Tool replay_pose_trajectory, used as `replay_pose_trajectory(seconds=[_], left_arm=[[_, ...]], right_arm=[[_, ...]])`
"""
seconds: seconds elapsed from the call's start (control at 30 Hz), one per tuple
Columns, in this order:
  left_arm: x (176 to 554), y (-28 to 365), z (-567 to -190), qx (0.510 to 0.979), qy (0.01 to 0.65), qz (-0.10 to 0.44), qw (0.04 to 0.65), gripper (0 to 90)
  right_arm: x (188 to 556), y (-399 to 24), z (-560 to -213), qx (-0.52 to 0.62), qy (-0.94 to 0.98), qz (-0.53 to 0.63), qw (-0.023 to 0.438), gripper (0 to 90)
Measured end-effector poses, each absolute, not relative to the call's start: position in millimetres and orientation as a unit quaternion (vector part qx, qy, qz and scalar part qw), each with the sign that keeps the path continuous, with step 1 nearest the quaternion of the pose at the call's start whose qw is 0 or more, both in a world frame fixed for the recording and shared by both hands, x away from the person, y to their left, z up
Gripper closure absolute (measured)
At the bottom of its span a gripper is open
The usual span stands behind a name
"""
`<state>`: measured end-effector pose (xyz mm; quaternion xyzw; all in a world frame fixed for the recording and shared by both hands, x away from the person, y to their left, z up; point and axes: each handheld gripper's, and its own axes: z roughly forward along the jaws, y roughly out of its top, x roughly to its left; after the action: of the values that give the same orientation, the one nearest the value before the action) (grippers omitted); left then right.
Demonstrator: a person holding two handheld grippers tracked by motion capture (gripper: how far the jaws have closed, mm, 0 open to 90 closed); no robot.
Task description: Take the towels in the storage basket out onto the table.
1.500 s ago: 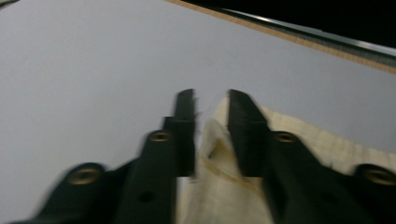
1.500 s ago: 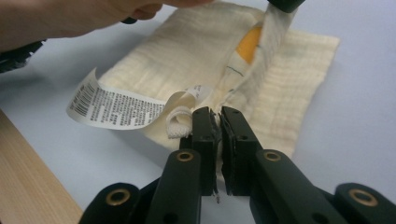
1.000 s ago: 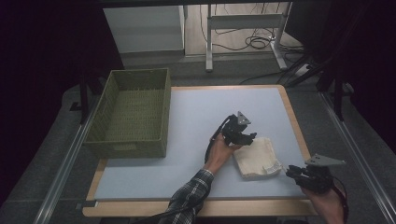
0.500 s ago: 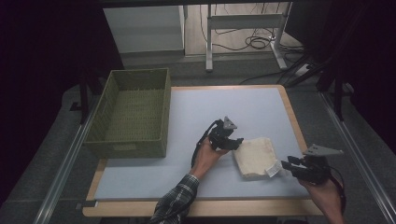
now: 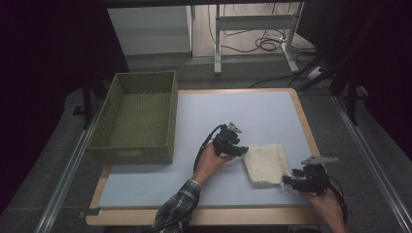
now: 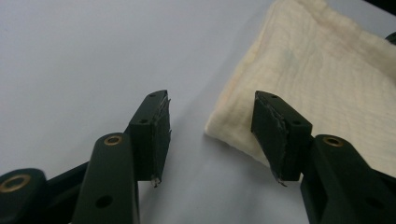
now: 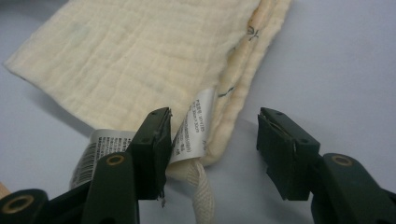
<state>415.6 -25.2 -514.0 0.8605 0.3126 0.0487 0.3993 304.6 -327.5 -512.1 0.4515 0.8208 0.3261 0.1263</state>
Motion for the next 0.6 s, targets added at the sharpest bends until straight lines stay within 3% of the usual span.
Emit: replay_pose_trajectory(seconds=[0.1, 0.17, 0.2, 0.4, 0.47, 0.53, 0.57, 0.6], left_arm=[[420.6, -28.8, -515.7, 0.871, 0.31, 0.037, 0.379, 46.9], [424.0, -31.1, -516.1, 0.874, 0.313, 0.032, 0.37, 46.4], [426.0, -32.3, -516.2, 0.876, 0.312, 0.028, 0.365, 46.3], [429.0, -48.2, -514.8, 0.902, 0.297, 0.033, 0.312, 47.5], [428.4, -49.6, -513.4, 0.904, 0.295, 0.027, 0.307, 50.8], [426.4, -52.4, -511.5, 0.907, 0.295, 0.018, 0.299, 65.7], [425.2, -53.6, -510.8, 0.908, 0.295, 0.01, 0.299, 65.7], [423.8, -55.0, -510.5, 0.908, 0.295, 0.004, 0.298, 76.9]], right_arm=[[304.4, -324.4, -512.2, 0.449, 0.823, 0.323, 0.126, 47.0], [304.7, -321.9, -511.4, 0.447, 0.826, 0.323, 0.12, 54.6], [305.5, -320.8, -510.8, 0.448, 0.826, 0.326, 0.102, 63.0], [309.3, -325.7, -512.7, 0.452, 0.82, 0.348, 0.053, 78.8], [309.4, -326.2, -513.3, 0.453, 0.818, 0.351, 0.053, 79.5], [309.6, -326.7, -512.4, 0.455, 0.816, 0.353, 0.051, 80.2], [309.6, -326.7, -512.4, 0.455, 0.816, 0.353, 0.051, 80.2], [309.5, -326.0, -511.1, 0.453, 0.818, 0.351, 0.055, 80.3]])
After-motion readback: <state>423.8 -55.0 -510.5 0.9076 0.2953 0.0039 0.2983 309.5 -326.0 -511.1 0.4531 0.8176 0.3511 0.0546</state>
